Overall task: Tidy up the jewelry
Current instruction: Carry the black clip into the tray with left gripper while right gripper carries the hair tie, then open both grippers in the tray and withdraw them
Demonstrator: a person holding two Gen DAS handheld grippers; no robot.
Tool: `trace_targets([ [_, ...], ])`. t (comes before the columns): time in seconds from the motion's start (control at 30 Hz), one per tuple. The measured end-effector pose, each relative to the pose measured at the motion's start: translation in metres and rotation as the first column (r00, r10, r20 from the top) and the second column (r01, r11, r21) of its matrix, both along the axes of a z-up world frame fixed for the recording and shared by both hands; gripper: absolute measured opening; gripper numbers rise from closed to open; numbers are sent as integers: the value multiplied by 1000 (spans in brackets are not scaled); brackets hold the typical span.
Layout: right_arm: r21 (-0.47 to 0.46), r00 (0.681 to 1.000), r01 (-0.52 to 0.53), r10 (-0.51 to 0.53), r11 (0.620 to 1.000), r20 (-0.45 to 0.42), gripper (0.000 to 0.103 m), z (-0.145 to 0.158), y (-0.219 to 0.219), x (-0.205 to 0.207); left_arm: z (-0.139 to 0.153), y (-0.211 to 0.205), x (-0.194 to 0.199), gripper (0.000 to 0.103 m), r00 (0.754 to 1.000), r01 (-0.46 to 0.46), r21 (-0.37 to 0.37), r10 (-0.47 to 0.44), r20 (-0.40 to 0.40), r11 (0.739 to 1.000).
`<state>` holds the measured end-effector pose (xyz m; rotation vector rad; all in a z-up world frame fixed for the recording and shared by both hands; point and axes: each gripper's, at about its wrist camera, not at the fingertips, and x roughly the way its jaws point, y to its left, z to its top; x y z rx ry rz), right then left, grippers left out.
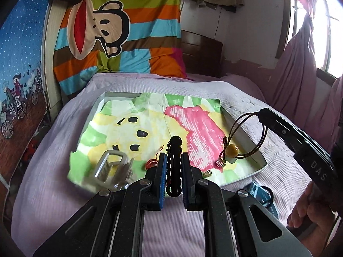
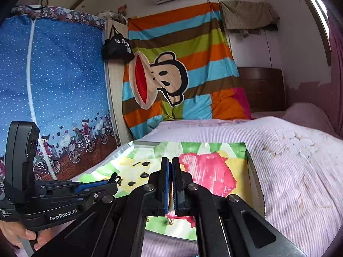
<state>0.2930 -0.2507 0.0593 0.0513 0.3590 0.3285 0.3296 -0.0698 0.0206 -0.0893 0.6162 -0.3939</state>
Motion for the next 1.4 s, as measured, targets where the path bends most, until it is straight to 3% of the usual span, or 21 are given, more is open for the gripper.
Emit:
trace_targets([
  [0.3, 11, 990, 22, -20, 1000, -138, 3, -27, -12, 16, -24, -14, 35, 10, 992, -15, -16, 12, -129, 1000],
  [0.87, 12, 983, 46, -43, 999, -180, 5, -35, -20, 12, -36, -23, 37, 11, 986, 3, 19, 0, -164, 1000],
  [0.97, 14, 983, 56, -52, 998, -177, 19, -33, -22, 12, -35, -22, 37, 14, 985, 10, 13, -8, -173, 1000],
  [1.0, 15, 983, 60, -56, 998, -173, 26, -33, -23, 10, -35, -21, 37, 18, 985, 12, 12, -10, -174, 1000],
  [1.1, 15, 983, 73, -70, 997, -168, 31, -30, -27, 7, -32, -17, 32, 35, 988, 4, 3, -3, -154, 1000],
  [1.17, 8, 983, 90, -87, 996, -159, 34, -27, -29, 3, -28, -15, 29, 36, 990, -3, -6, 2, -138, 1000],
  [1.33, 5, 985, 132, -131, 991, -114, 60, -17, -35, -16, -16, -4, 18, 37, 994, -28, -63, 21, -103, 998],
  [1.4, 16, 986, 142, -140, 990, -91, 69, -14, -38, -25, -9, 0, 10, 44, 996, -41, -81, 35, -78, 996],
])
